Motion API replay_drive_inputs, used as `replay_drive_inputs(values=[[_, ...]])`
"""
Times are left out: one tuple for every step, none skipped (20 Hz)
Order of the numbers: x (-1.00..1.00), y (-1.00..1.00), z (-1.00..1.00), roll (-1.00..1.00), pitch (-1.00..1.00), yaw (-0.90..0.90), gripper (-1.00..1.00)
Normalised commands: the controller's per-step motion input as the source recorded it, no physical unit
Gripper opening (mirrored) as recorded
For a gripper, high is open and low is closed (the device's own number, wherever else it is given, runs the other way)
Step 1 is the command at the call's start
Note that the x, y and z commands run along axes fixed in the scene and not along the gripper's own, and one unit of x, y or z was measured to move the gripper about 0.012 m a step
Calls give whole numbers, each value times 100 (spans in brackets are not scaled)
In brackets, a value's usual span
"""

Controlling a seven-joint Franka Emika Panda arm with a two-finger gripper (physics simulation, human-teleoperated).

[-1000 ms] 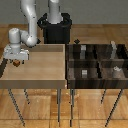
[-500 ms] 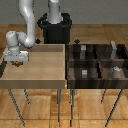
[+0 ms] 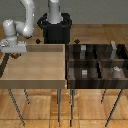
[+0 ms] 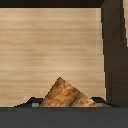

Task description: Place the loaf of bread into the appropriate compartment.

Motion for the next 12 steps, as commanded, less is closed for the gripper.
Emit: replay_drive_inputs(values=[[0, 0, 100, 0, 0, 0, -100], [0, 0, 100, 0, 0, 0, -100], [0, 0, 100, 0, 0, 0, -100], [0, 0, 100, 0, 0, 0, -100], [0, 25, 100, 0, 0, 0, -100], [0, 0, 0, 0, 0, 0, -100], [0, 100, 0, 0, 0, 0, -100], [0, 100, 0, 0, 0, 0, -100], [0, 100, 0, 0, 0, 0, -100], [0, 100, 0, 0, 0, 0, -100], [0, 100, 0, 0, 0, 0, -100], [0, 100, 0, 0, 0, 0, -100]])
